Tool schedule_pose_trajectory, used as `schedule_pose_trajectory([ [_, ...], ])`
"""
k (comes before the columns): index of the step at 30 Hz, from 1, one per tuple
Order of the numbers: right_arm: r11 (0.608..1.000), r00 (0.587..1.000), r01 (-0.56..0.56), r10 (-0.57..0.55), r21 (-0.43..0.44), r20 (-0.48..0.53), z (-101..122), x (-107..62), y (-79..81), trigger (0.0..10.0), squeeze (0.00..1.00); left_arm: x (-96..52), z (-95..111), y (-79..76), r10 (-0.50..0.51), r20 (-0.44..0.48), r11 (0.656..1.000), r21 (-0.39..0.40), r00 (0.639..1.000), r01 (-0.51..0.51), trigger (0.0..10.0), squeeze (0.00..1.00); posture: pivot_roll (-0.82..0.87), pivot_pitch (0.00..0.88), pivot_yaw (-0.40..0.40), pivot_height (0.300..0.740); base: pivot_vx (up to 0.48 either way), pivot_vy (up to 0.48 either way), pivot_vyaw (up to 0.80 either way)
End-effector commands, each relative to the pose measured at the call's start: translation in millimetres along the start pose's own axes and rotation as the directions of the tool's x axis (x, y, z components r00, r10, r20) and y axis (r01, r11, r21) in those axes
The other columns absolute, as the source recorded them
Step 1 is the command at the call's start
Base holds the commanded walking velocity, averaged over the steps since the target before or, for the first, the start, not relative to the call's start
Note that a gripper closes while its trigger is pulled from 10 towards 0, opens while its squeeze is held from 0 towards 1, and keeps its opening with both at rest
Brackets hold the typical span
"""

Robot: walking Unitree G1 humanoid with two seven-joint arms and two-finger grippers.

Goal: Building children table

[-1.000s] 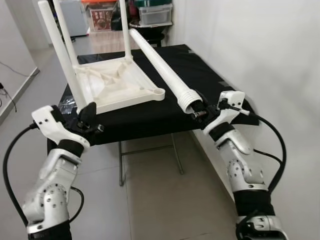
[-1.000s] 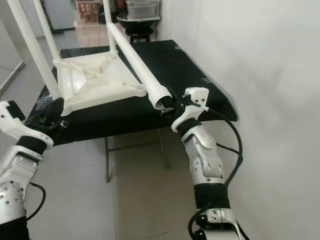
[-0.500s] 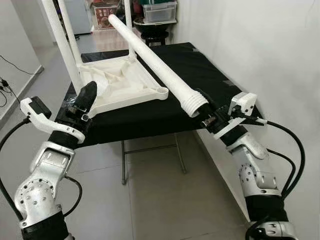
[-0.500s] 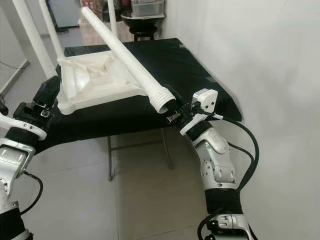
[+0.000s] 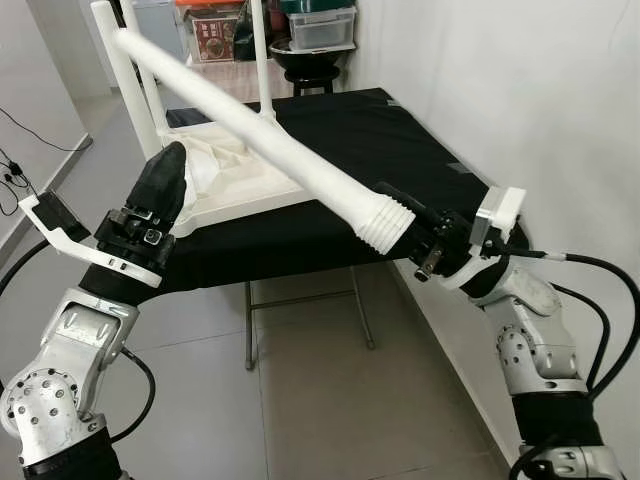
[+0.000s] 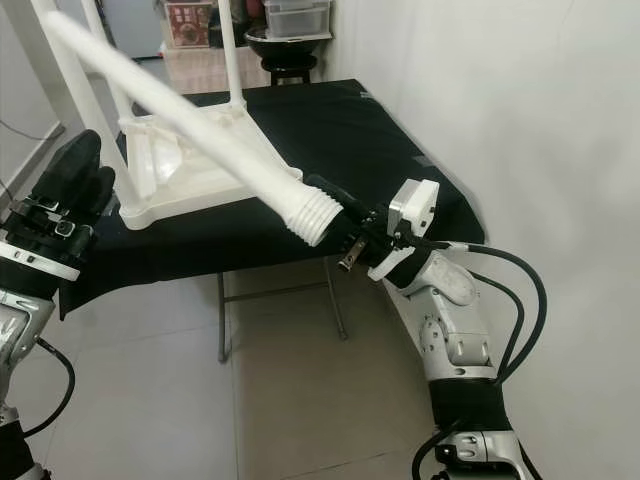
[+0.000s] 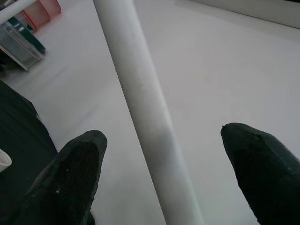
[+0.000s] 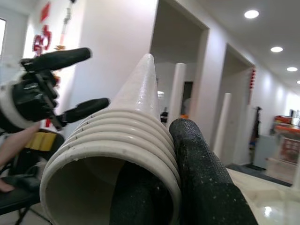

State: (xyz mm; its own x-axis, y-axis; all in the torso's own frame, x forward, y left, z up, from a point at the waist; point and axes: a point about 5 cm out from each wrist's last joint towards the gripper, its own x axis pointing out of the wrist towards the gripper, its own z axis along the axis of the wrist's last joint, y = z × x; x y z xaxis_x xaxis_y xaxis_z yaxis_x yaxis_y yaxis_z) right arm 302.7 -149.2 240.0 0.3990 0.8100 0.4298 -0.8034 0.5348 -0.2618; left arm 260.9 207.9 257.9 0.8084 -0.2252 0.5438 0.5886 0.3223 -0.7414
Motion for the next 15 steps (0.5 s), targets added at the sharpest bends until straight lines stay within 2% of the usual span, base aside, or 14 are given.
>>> schedule_pose_trajectory([
  [1, 0.998, 0.998, -0.053, 0.053, 0.019, 0.032, 2.9, 3.4, 7.2, 10.0, 0.0, -1.5, 2.5, 0.1, 0.008, -0.01, 1.0, -0.005, 1.0, -0.009, 10.0, 1.0, -0.07, 0.006, 0.057, 0.74, 0.0, 0.0, 0.0],
  [4, 0.993, 0.993, -0.114, 0.113, 0.027, 0.033, 2.8, 7.3, 14.8, 10.0, 0.0, -1.8, 2.7, 0.6, 0.008, -0.012, 1.0, -0.021, 1.0, -0.008, 10.0, 0.99, -0.07, 0.007, 0.056, 0.74, 0.0, 0.0, 0.0],
  [5, 0.988, 0.988, -0.153, 0.152, 0.034, 0.032, 1.9, 9.6, 19.8, 10.0, 0.0, -1.7, 2.3, 0.5, 0.004, -0.016, 1.0, -0.025, 1.0, -0.005, 10.0, 0.0, -0.07, 0.007, 0.053, 0.74, 0.0, 0.0, 0.0],
  [9, 0.969, 0.97, -0.242, 0.24, 0.053, 0.027, -0.5, 12.9, 31.9, 10.0, 0.0, -2.0, 0.7, -2.1, -0.013, -0.025, 0.999, -0.042, 1.0, 0.012, 10.0, 0.0, -0.07, 0.007, 0.05, 0.74, 0.0, 0.0, 0.0],
  [15, 0.96, 0.961, -0.275, 0.275, 0.05, 0.01, -3.4, 14.3, 36.9, 10.0, 0.0, -2.2, -0.7, -3.9, -0.023, -0.029, 0.999, -0.048, 0.999, 0.022, 10.0, 0.0, -0.07, 0.007, 0.049, 0.74, 0.0, 0.0, 0.0],
])
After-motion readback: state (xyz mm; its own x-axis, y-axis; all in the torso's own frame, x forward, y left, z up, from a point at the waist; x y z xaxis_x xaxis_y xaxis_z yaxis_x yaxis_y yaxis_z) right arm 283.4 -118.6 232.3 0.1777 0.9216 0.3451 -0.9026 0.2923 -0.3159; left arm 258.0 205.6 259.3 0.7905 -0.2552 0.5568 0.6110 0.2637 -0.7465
